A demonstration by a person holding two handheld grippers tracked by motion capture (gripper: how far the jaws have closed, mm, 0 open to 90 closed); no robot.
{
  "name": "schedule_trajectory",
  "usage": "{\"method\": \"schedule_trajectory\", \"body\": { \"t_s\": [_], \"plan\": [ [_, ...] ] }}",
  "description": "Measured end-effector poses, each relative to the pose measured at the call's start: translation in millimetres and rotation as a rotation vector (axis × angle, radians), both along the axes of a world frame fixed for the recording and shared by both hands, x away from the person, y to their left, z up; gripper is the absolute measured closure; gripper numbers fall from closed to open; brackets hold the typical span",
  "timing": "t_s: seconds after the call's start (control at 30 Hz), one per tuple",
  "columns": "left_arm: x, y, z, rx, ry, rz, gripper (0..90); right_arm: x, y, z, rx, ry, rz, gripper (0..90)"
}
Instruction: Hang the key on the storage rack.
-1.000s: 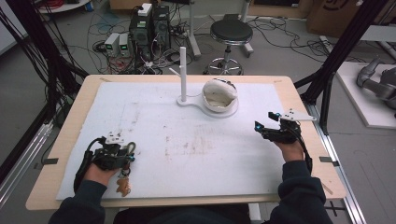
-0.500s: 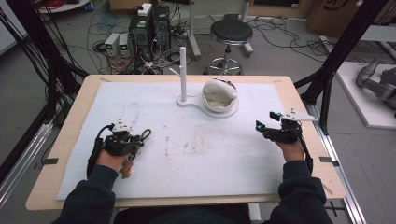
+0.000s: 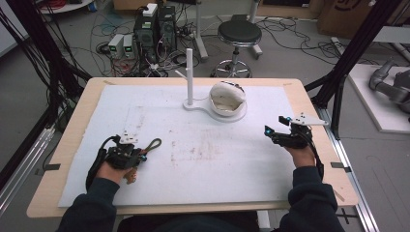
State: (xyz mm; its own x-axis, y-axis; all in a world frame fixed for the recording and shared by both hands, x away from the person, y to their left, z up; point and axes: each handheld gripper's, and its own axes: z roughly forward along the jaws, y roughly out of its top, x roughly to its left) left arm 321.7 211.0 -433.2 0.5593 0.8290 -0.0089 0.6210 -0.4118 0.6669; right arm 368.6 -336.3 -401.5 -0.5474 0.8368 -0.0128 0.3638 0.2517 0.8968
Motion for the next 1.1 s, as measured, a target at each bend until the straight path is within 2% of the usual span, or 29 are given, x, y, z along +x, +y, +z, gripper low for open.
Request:
{"method": "schedule_trajectory", "body": {
  "t_s": [0.03, 0.1, 0.2, 0.37, 0.53, 0.63, 0.7, 0.77, 0.9, 1.1],
  "plan": [
    [2.3, 3.2, 0.4, -0.019, -0.005, 0.007, 70.1, 0.3, -0.6, 0.0, -0.004, 0.0, -0.001, 25.7],
    [6.0, 9.2, 2.4, -0.104, -0.017, 0.033, 70.4, 0.3, -1.1, -0.1, -0.002, 0.001, -0.003, 25.7],
    [9.2, 15.1, 11.2, -0.195, -0.076, 0.052, 70.6, 0.1, -1.8, 0.2, 0.002, 0.0, -0.006, 25.8],
    [10.4, 15.3, 27.2, -0.271, -0.195, 0.047, 70.7, 0.1, -1.7, 0.4, 0.002, -0.003, -0.006, 25.8],
    [17.4, 6.2, 44.1, -0.309, -0.305, 0.038, 70.7, 0.0, -1.2, 0.6, 0.004, -0.003, -0.004, 25.8],
    [26.7, -2.2, 58.7, -0.329, -0.357, 0.022, 70.7, 0.2, -1.4, 0.5, 0.005, -0.003, -0.004, 25.8],
    [33.0, -10.0, 69.9, -0.327, -0.384, 0.0, 70.7, 0.5, -1.8, 0.5, 0.006, -0.004, -0.005, 25.8],
    [40.5, -17.7, 81.4, -0.32, -0.405, -0.018, 70.9, 0.5, -1.8, 0.6, 0.012, -0.001, -0.006, 25.8],
    [57.1, -30.2, 101.3, -0.342, -0.434, -0.023, 70.9, 1.0, -1.6, 0.8, 0.025, -0.004, -0.004, 25.8],
    [78.6, -50.9, 121.1, -0.343, -0.458, -0.042, 70.9, 1.1, -2.3, 1.4, 0.038, -0.009, 0.002, 25.9]
  ]
}}
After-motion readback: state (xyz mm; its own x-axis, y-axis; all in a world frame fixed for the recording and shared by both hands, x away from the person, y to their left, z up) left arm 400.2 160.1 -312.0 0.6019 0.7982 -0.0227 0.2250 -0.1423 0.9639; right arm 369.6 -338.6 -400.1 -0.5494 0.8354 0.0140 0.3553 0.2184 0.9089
